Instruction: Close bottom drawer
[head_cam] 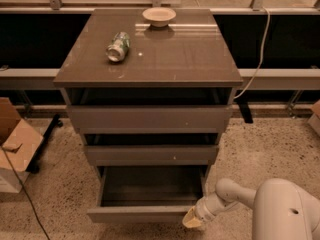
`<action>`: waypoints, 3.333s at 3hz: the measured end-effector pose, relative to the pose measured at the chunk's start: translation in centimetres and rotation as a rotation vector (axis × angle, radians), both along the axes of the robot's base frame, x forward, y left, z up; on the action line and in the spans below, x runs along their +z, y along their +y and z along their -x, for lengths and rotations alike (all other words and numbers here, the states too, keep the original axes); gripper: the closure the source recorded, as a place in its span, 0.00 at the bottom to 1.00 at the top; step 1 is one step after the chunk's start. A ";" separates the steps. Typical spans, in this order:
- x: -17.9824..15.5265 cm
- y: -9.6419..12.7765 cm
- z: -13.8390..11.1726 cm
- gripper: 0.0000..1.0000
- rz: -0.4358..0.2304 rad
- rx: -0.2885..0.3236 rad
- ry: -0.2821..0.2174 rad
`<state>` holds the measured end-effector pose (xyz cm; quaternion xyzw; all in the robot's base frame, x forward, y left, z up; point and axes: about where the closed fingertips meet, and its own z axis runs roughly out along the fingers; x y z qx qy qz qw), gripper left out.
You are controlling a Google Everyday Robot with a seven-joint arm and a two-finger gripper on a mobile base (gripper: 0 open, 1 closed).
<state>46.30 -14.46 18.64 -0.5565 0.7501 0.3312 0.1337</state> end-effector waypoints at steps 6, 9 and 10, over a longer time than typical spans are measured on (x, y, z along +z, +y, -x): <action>-1.8 3.0 -10.7 0.74 -0.061 -0.016 -0.176; -1.6 3.6 -11.6 0.00 -0.075 -0.037 -0.208; -1.6 3.6 -11.6 0.00 -0.075 -0.037 -0.208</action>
Offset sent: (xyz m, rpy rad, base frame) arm 0.1029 0.0311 -0.0271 0.0495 -0.1070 0.0475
